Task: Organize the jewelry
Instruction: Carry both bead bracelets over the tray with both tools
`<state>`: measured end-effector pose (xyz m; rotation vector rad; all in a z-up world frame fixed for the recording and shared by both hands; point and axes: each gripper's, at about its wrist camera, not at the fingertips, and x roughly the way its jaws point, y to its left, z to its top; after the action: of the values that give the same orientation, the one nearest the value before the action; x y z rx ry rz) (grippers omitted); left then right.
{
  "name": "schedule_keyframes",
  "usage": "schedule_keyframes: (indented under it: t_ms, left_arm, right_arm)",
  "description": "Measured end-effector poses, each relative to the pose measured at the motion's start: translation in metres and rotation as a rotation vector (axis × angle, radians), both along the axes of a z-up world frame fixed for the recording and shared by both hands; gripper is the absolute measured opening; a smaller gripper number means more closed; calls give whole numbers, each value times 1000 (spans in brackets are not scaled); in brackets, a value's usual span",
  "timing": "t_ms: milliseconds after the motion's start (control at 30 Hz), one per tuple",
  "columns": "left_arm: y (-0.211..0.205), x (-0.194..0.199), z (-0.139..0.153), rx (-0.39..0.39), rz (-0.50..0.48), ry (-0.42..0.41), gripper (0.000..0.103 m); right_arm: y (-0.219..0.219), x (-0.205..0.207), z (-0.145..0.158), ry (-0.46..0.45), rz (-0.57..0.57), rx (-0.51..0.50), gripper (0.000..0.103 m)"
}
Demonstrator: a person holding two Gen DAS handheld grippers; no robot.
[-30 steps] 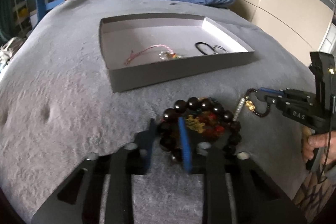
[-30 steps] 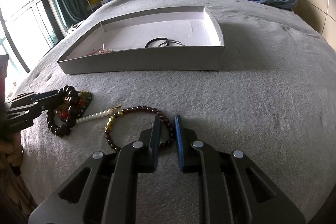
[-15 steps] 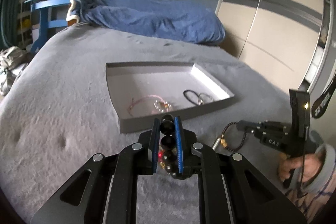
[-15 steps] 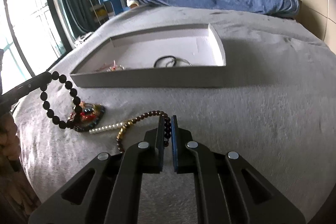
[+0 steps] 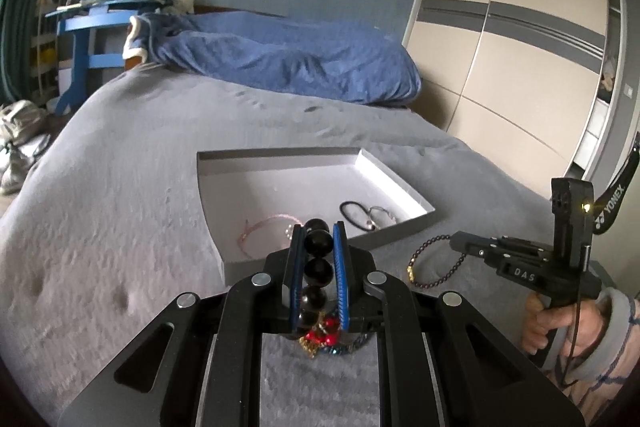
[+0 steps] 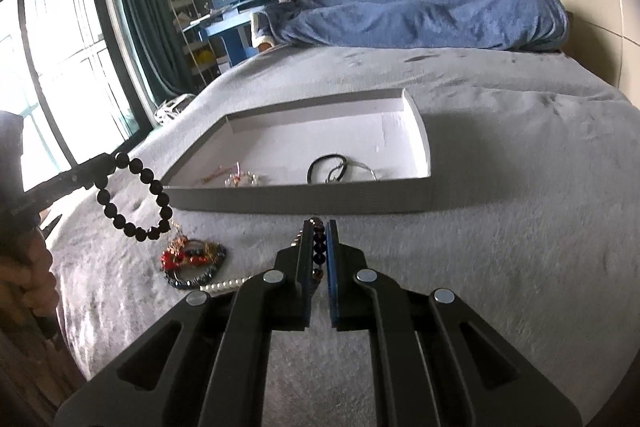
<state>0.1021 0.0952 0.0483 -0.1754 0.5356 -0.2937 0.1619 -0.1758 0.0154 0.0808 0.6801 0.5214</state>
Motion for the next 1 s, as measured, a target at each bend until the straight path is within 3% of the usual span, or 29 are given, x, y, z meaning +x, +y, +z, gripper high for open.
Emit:
schedule_keyframes:
  t_ms: [1000]
  left_arm:
    - [-23,35,22,43,5,-56,15]
  right_arm:
    - [12,38,34,-51,20,8,6]
